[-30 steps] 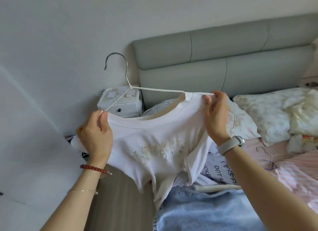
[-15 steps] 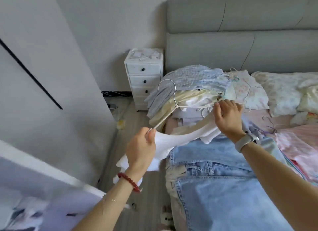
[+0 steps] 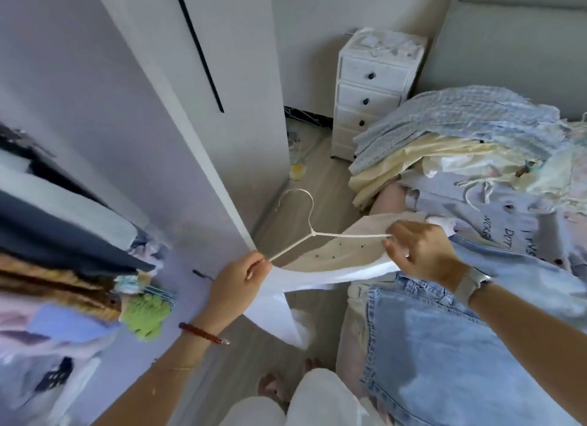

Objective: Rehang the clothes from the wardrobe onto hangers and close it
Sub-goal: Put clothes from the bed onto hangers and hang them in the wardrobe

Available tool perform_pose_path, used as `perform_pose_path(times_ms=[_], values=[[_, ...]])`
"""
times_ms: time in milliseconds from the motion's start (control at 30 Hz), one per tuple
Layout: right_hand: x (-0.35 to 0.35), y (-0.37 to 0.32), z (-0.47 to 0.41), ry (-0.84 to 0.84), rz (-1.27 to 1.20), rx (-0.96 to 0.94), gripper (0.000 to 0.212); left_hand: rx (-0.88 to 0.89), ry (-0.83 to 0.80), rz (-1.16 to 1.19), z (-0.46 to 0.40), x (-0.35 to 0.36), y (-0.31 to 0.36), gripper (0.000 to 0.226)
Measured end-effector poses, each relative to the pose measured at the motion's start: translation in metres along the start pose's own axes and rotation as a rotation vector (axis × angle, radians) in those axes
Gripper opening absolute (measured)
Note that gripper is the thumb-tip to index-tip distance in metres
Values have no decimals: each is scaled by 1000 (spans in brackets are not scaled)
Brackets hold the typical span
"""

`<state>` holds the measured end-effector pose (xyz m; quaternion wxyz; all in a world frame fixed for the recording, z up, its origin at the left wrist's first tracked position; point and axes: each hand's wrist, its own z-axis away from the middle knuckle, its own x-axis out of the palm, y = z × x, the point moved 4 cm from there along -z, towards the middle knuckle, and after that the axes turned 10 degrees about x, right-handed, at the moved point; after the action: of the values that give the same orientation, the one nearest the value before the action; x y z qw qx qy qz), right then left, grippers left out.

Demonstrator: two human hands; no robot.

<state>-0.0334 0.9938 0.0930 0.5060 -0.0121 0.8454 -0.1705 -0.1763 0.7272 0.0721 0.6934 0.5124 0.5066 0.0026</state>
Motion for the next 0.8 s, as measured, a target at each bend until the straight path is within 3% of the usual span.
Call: perform_pose_path(times_ms=[267,433,600,733,800], values=[[42,-113,-34,-284,-57,-262,31,-207,542,-73,81,-67,-56,8],[70,-208,-51,-384,-105,-330,17,-261,802,-204,138,-129,-84,21],[98,-329,-59,-433,-250,-430,26,-401,950,-439,202,-218,-128,24],[111,-429,-72,-449,-295,-575,23,-476,989,-564,255,-285,-170,49],[115,-474,-75,-452,-324,-641,21,-476,1054,-538,279,-313,-189,43]])
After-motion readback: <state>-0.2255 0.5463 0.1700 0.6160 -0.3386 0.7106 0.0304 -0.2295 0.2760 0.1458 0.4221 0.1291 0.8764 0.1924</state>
